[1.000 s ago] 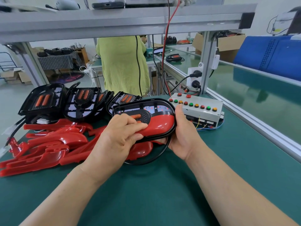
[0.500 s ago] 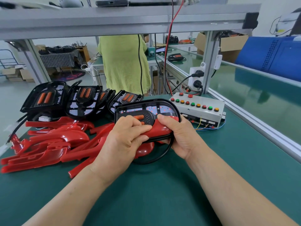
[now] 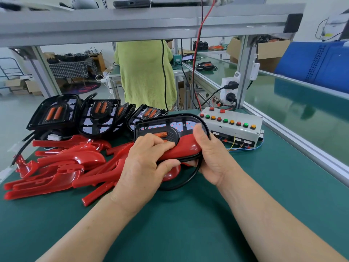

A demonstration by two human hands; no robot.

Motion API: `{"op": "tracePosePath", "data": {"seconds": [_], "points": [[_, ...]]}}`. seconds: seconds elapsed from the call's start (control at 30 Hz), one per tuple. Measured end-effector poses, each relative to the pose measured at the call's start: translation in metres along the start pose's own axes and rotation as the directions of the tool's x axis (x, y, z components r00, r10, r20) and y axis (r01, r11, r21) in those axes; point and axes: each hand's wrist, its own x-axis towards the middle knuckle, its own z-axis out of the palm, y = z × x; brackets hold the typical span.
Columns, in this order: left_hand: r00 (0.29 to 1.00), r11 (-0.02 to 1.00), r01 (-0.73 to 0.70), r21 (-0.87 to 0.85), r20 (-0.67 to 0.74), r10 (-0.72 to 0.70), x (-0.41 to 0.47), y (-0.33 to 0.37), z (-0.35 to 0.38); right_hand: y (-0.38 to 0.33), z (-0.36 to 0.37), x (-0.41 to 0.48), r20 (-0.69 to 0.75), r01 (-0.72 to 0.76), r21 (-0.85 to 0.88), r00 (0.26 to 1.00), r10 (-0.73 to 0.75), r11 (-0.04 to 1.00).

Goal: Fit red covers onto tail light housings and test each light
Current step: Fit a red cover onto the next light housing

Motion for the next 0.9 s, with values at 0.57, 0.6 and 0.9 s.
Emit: {"op": "tracePosePath", "data": {"seconds": [0.57,0.6,0.9], "points": [[0.998,0.999,0.009,0.042,0.061,-0.011,0.022,0.027,0.012,-0.010,0.010,-0.006,-0.181,0.003,-0.004,0.984,-0.003,1.000],[0.998,0.999,0.001,0.032,0.068,-0.003,0.023,0.028,0.014,-0.010,0.010,-0.006,-0.178,0.010,0.009,0.984,-0.008,1.000],[0.996,0.999,0.004,-0.041,0.088,0.000,0.026,0.033,0.016,-0.007,0.015,-0.009,-0.212,0.024,-0.022,0.977,-0.028,0.999]]}}
